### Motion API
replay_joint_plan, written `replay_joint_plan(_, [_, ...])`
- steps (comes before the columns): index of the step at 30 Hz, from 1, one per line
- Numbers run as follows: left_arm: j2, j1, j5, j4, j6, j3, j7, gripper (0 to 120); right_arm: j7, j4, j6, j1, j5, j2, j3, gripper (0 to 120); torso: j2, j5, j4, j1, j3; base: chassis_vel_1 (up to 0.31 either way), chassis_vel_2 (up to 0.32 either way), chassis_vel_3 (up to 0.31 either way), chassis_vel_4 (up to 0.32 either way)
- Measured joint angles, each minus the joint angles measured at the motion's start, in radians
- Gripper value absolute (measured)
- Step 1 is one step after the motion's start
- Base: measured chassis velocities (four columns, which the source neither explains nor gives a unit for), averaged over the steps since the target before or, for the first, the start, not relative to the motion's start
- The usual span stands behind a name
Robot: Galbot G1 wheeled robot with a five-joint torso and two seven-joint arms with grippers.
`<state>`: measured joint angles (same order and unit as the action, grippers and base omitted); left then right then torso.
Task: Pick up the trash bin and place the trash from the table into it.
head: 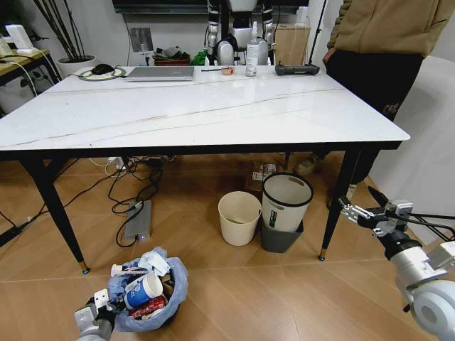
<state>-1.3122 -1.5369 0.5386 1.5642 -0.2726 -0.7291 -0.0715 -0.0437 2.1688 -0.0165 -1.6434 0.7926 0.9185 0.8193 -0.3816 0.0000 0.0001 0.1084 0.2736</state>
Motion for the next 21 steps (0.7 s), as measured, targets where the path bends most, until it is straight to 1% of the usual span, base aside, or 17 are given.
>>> replay_joint_plan(2, [0.000, 0.000, 0.000, 0.000, 0.000, 0.000, 0.000, 0, 0.000, 0.000, 0.000, 0.000, 0.000, 0.000, 0.000, 100, 0.003, 0.0000, 0.0000, -0.001, -0.002, 0.000, 0.000, 0.000, 0.000])
replay_joint_plan(12, [-0.001, 0.006, -0.004, -0.002, 0.001, 0.000, 0.000, 0, 0.000, 0.000, 0.000, 0.000, 0.000, 0.000, 0.000, 100, 0.046, 0.0000, 0.0000, -0.014, -0.032, 0.000, 0.000, 0.000, 0.000])
replay_joint_plan(19, [-0.001, 0.005, -0.005, -0.002, 0.001, 0.001, 0.000, 0, 0.000, 0.000, 0.000, 0.000, 0.000, 0.000, 0.000, 100, 0.060, 0.0000, 0.0000, -0.019, -0.042, 0.000, 0.000, 0.000, 0.000])
replay_joint_plan(21, [-0.001, 0.006, -0.007, -0.002, 0.002, 0.001, 0.000, 0, 0.000, 0.000, 0.000, 0.000, 0.000, 0.000, 0.000, 100, 0.071, 0.0006, 0.0000, -0.021, -0.050, 0.000, 0.000, 0.000, 0.000])
